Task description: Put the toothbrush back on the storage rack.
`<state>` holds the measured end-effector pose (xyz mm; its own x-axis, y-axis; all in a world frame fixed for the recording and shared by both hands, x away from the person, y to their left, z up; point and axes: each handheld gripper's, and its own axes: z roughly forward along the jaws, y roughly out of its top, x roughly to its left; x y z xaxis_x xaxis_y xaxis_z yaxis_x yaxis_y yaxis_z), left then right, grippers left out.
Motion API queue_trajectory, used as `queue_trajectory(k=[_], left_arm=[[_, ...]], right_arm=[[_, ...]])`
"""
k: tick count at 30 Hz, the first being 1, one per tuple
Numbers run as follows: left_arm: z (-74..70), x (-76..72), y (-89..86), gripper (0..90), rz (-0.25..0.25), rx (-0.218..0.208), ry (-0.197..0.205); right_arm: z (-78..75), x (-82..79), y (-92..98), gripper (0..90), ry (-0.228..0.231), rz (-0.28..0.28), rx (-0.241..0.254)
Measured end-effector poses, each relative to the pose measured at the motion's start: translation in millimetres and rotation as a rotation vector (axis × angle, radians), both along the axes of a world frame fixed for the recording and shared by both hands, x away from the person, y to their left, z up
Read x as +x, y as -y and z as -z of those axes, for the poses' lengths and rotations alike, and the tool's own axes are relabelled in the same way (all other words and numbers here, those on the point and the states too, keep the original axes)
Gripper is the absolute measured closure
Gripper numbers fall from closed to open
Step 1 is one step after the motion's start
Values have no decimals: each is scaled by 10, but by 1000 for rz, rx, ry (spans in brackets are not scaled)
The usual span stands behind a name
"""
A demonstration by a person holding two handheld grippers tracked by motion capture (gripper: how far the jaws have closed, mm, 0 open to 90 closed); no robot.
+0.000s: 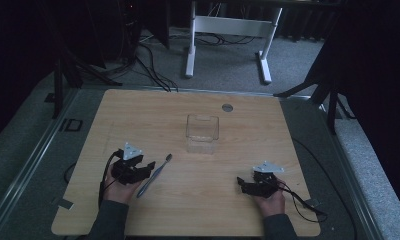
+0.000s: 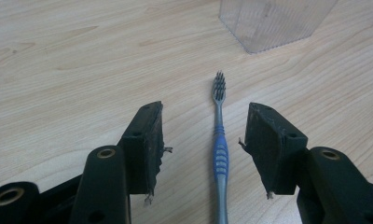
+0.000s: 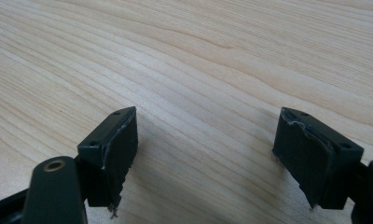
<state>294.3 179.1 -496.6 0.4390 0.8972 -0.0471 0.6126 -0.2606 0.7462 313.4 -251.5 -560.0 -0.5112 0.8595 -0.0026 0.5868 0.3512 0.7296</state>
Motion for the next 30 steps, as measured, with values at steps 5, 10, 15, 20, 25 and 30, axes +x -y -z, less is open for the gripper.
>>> queue_trajectory(k=[5,10,15,20,25,30], left_arm=[[-6,19,-23,477,1,-24,-30],[-26,55,21,476,36,0,-69],[-60,70,45,479,47,12,-70],[-99,100,65,488,54,18,-80],[-141,130,79,490,61,31,-94],[-188,157,96,490,68,41,-100]], right_arm=[[0,0,-1,214,0,0,1],[0,0,-1,214,-1,0,1],[0,1,0,214,0,-1,0],[0,2,1,214,0,-3,-1],[0,2,0,214,0,-2,0],[0,3,0,214,0,-3,0]])
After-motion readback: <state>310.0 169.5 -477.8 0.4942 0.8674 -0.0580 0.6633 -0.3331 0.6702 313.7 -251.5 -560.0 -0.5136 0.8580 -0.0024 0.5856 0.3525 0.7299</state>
